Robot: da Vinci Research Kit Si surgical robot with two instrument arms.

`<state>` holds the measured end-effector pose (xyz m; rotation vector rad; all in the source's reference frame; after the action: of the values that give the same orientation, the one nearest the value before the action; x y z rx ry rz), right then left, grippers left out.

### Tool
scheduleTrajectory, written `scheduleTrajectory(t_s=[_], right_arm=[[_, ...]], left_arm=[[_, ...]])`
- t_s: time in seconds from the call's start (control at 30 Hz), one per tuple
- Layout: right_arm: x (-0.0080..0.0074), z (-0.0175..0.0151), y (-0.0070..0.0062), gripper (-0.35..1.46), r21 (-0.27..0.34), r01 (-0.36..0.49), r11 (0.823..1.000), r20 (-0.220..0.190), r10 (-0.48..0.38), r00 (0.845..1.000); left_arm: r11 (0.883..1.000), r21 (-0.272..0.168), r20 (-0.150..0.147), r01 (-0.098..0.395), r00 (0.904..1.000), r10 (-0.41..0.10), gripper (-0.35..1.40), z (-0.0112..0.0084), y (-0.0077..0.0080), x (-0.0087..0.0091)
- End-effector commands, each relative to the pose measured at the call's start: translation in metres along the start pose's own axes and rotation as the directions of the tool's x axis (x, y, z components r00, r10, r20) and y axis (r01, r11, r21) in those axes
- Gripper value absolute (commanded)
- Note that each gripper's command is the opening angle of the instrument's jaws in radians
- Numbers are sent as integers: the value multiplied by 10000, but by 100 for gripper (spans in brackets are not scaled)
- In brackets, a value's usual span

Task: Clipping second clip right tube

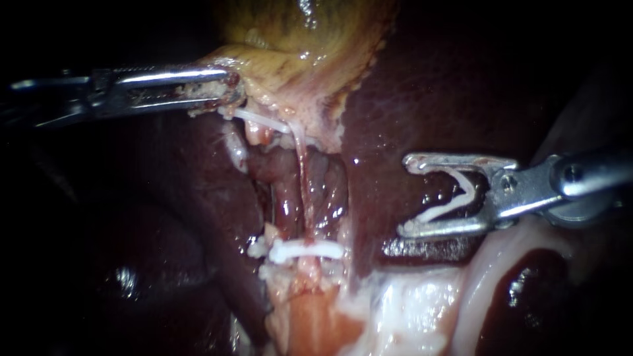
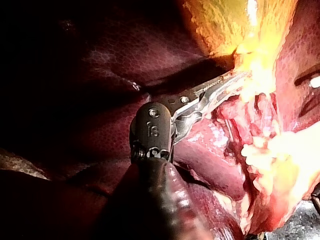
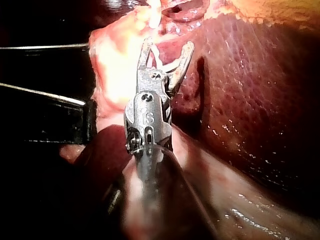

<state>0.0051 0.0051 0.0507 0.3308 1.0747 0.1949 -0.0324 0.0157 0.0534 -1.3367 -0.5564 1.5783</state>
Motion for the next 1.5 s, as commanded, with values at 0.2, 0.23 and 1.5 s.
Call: scheduleTrajectory(t_s=[0.2, 0.23, 1.5], right_arm=[[0, 1, 0, 50, 69, 7, 10000, -3, -7, 10000], [0, 1, 0, 50, 97, 8, 10000, -7, -8, 10000], [39, 116, 21, 46, 2254, -2220, 9486, 300, 2210, 9748]], left_arm=[[10000, -83, 51, 45, 10000, -45, -35, -16, 4, 8], [9999, -105, 67, 63, 10000, -62, -35, -21, 5, 11], [9998, 179, -217, 91, 9997, -87, -35, -80, 18, 41]])
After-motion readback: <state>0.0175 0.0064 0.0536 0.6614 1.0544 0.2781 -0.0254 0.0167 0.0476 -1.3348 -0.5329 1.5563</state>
